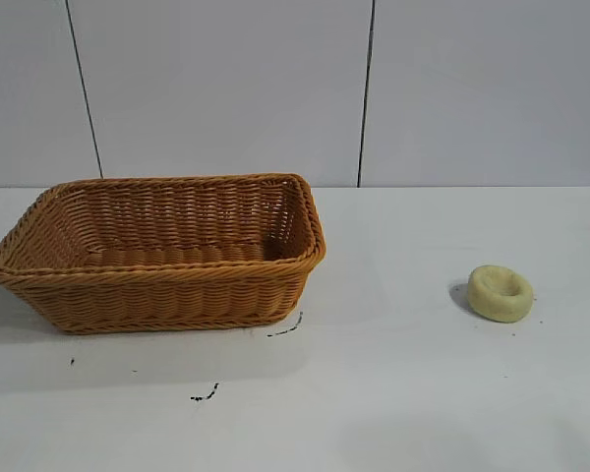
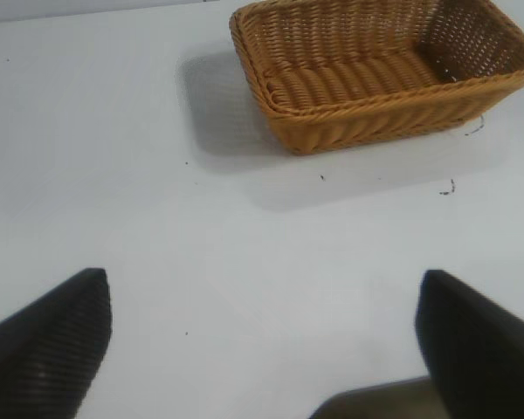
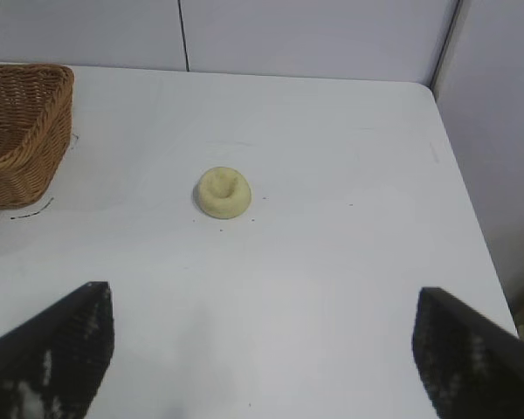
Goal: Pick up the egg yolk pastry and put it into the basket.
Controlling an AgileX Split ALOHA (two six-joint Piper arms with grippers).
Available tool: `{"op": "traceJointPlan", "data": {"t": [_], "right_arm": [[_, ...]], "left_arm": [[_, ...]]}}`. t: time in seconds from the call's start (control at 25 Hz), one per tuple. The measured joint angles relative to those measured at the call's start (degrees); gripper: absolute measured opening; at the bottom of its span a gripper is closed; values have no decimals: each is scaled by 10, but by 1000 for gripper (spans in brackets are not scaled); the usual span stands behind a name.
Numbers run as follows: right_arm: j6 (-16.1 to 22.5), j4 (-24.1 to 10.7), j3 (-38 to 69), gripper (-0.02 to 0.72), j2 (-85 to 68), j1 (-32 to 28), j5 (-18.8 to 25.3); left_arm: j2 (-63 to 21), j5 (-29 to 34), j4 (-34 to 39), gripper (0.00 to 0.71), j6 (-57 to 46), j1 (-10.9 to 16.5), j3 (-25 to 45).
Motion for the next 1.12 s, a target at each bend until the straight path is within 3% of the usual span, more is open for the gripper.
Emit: {"op": "traceJointPlan", "data": {"t": [0.52, 0.96, 1.12], "right_arm": [[0, 0, -12, 647, 43, 0, 1], [-8, 0, -142, 647, 456, 0, -2], [-9, 0, -196, 647, 625, 0, -31]], "left_arm": [[0, 0, 0, 695, 0, 0, 0], [0, 0, 0, 695, 0, 0, 0], [0, 0, 0, 695, 0, 0, 0]]}}
